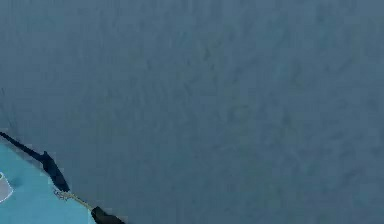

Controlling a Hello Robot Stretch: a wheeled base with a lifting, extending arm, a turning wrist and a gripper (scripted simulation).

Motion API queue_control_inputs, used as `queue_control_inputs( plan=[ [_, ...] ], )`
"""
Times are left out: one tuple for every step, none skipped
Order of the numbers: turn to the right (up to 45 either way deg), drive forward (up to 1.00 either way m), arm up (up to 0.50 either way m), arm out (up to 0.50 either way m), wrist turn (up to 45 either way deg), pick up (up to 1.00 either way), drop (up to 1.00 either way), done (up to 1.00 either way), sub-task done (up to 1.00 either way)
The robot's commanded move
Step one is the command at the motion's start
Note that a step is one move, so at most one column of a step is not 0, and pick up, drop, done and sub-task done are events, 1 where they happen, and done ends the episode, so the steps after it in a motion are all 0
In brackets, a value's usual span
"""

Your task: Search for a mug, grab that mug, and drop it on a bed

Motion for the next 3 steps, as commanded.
queue_control_inputs(
  plan=[
    [-45.0, 0.00, 0.00, 0.00, 0.0, 0.00, 0.00, 0.00, 0.00],
    [-45.0, 0.00, 0.00, 0.00, 0.0, 0.00, 0.00, 0.00, 0.00],
    [-42.0, 0.00, 0.00, 0.00, 0.0, 0.00, 0.00, 0.00, 0.00]
  ],
)
